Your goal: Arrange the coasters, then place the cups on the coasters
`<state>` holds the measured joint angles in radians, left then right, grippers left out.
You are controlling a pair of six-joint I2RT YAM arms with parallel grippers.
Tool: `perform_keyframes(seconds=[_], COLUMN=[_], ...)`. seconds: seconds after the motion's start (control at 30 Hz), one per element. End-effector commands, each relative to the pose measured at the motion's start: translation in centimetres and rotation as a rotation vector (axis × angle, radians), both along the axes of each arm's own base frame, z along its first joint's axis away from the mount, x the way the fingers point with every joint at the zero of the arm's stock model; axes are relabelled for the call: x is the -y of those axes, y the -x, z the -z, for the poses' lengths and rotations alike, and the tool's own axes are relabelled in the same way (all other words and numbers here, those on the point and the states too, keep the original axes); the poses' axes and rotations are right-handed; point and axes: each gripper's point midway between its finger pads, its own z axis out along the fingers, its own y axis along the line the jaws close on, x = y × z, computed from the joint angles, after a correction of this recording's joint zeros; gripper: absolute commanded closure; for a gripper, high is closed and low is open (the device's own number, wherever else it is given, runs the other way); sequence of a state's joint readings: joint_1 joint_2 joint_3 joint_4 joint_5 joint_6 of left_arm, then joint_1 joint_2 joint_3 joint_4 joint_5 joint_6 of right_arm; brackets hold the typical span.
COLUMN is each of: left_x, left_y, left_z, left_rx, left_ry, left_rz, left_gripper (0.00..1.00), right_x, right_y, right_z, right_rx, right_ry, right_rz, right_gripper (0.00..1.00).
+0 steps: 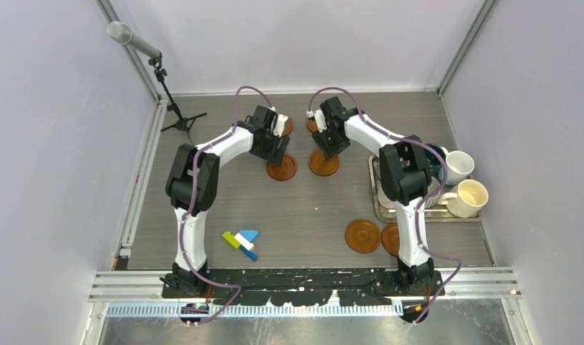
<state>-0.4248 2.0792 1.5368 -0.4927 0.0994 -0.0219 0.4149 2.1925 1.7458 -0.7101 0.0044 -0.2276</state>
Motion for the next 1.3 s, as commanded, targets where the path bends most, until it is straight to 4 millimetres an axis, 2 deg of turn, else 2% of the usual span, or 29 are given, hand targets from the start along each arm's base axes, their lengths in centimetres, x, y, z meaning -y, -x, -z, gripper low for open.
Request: perform_keyframes(seconds=[0.0, 0.13, 0.27, 0.33, 0.53, 0.7, 0.93, 1.1, 1.27], left_x=[0.4, 0.4, 1.1, 2.0, 5.9, 10.1, 15.6, 19.2, 22.4], left_y=[-1.1, -0.7, 1.0, 2.5, 8.3, 12.4, 17.1, 18.7, 19.8], left_z=[-6.0, -7.7, -8.9, -9.7, -9.8, -9.6, -6.6, -5.3, -4.8], left_rx=[0.112, 0.136, 0.129, 0.139, 0.125, 0.114, 0.035, 0.006, -0.003], left_ry=[0.053, 0.072, 0.119, 0.131, 0.152, 0.162, 0.138, 0.152, 0.191], left_rz=[0.016, 0.022, 0.063, 0.126, 0.287, 0.425, 0.58, 0.625, 0.646], left_gripper=[0.31, 0.28, 0.25, 0.23, 0.18, 0.17, 0.16, 0.14, 0.13], right_x=[-1.3, -1.8, -1.4, -0.8, 2.8, 6.9, 12.5, 15.3, 16.3], right_y=[-0.7, 0.4, 3.0, 5.2, 11.6, 16.9, 23.0, 26.5, 29.9], right_z=[-6.5, -9.6, -12.0, -12.7, -13.9, -14.4, -14.1, -12.1, -10.4], right_rx=[0.099, 0.114, 0.104, 0.089, 0.075, 0.05, -0.017, -0.046, -0.076], right_ry=[-0.107, -0.159, -0.181, -0.182, -0.126, -0.091, -0.067, -0.008, 0.028], right_rz=[-0.008, -0.037, -0.099, -0.147, -0.25, -0.311, -0.338, -0.367, -0.425], right_gripper=[0.46, 0.42, 0.42, 0.41, 0.38, 0.39, 0.39, 0.43, 0.52])
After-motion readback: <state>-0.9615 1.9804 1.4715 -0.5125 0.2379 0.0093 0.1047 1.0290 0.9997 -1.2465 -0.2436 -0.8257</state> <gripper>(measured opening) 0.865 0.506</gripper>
